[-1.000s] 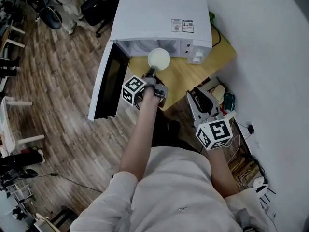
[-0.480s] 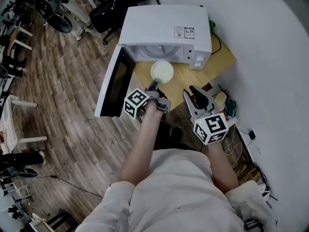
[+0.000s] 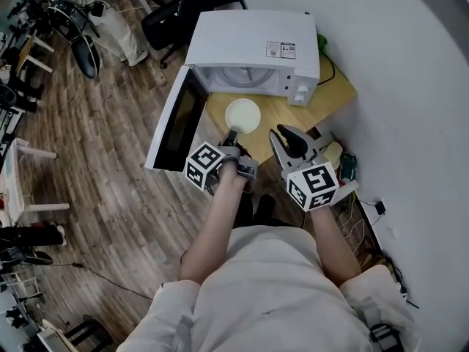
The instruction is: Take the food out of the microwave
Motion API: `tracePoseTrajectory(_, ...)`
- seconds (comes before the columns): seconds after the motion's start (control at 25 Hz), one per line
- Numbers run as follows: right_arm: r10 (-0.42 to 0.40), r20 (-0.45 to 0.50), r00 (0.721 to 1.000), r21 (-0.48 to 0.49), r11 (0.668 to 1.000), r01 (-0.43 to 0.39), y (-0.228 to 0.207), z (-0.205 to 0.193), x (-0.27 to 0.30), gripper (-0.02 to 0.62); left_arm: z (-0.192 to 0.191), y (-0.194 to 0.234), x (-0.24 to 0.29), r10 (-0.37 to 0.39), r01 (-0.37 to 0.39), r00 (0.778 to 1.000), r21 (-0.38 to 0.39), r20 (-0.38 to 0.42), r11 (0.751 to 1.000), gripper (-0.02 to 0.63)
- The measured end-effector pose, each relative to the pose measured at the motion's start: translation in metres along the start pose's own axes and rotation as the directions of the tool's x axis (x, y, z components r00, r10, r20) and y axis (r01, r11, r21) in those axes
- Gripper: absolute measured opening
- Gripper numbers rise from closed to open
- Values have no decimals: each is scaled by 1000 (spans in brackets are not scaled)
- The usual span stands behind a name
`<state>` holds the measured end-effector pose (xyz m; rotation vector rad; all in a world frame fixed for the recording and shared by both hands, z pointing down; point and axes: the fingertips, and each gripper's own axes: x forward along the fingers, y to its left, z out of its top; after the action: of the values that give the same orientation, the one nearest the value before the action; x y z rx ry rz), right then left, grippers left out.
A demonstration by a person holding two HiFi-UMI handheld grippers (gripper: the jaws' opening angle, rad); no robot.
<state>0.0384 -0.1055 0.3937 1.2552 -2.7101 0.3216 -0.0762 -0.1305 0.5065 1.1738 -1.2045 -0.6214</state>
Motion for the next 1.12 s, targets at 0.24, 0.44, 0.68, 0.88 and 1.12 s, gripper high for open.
tracePoseTrajectory(0.24,8,-4,1000,-19,1000,-8,4,0,-3,52,-8,-2,-13,6,-6,1000,4,13,1000,48)
tracePoseTrajectory(0.44,6,-6,1000,-35,999,-6,8,3,-5,32,-11,-6,-22,1,-1,1000,-7,17,1000,48)
tracePoseTrajectory(0.68,2,-9,1000,-40,999,-2,11,1,-9,20,-17,-16,-31,-12,12,1000,-4,11,1000,48)
tracePoseTrajectory(0.88,-4,-10,1000,-38,999,4,11,1,-10,8,-19,-25,-34,-20,20,1000,-2,-2,1000,48)
tracePoseTrajectory(1.12,-15,-10,1000,-31,999,15,7,1,-9,0,-23,-29,-35,-23,23,1000,6,-8,1000,48)
